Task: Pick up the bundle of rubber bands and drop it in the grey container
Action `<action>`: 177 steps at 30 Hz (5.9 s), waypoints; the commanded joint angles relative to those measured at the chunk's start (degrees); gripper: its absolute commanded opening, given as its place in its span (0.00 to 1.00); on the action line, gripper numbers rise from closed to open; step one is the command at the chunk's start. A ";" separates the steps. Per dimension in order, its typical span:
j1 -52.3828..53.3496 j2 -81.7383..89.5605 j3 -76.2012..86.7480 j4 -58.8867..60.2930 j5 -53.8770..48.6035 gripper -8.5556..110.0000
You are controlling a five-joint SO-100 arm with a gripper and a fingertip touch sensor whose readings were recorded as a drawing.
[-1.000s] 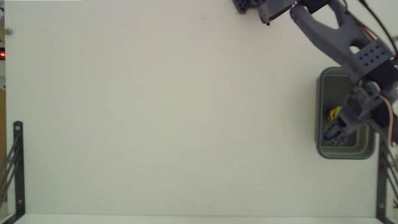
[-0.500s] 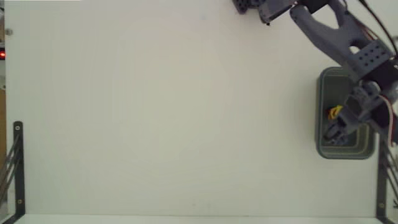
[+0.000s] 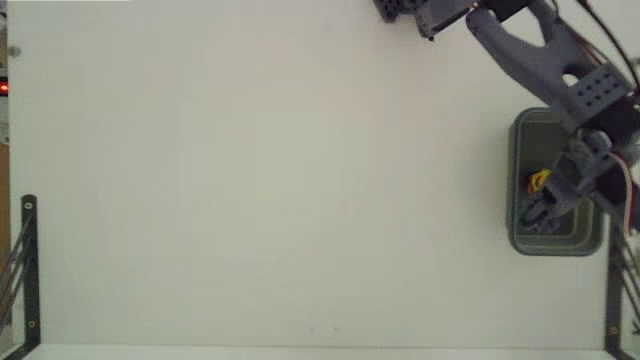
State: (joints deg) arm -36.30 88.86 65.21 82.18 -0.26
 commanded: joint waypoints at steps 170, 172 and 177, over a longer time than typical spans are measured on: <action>36.30 53.26 49.34 -0.22 0.26 1.00; 36.30 53.26 49.34 -0.22 0.26 1.00; 36.30 53.26 49.34 -0.22 0.26 1.00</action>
State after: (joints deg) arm -0.26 140.27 114.26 81.83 -0.26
